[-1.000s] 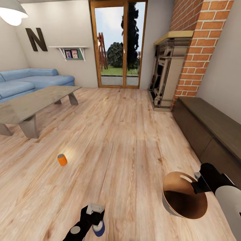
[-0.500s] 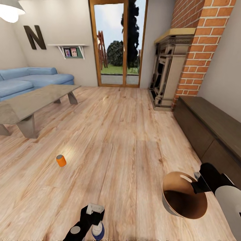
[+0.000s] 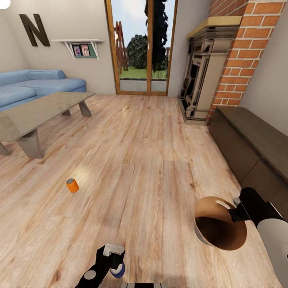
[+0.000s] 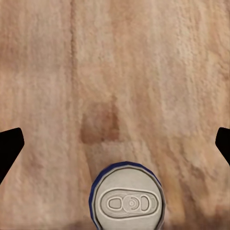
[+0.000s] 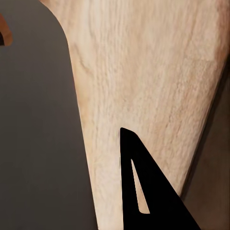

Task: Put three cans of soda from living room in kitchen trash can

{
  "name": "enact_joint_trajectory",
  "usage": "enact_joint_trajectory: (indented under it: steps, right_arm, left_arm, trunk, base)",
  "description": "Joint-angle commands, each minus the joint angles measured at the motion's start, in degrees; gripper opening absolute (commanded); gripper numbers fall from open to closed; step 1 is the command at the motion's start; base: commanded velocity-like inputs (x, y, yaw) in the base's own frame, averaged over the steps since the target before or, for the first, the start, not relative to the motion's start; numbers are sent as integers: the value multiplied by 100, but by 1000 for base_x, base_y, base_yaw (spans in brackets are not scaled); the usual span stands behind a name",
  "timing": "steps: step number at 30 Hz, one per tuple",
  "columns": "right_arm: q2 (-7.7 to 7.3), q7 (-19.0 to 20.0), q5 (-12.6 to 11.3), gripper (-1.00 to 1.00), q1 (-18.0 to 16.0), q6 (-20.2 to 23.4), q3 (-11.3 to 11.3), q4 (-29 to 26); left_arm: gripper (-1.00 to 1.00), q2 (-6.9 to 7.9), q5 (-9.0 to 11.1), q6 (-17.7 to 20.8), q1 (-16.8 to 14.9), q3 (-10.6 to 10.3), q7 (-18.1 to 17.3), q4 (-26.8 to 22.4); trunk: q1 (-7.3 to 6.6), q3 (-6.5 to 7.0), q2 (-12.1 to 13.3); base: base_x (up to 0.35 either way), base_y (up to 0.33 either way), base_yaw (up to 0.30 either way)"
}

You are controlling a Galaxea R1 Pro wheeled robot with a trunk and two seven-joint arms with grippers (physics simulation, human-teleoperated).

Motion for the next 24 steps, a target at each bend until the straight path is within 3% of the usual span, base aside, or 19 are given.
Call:
enact_joint_trajectory:
  steps: [1,14,24]
  right_arm:
    - [0,0,-56,-100,-1,24,2,-21]
    - [4,6,-57,-100,-1,28,3,-57]
    - [29,9,-57,-100,-1,10,4,-52]
  left_arm:
    - [100,0,0,0,0,0,2,2]
    - [100,0,-2,-1,0,0,12,7]
    - [100,-8,-8,8,0,0,12,24]
  trunk:
    - [-1,-9,0]
    - [-1,-64,0]
    - [25,-287,-14]
  base:
    - [0,0,0]
    - [0,0,0]
    - [0,0,0]
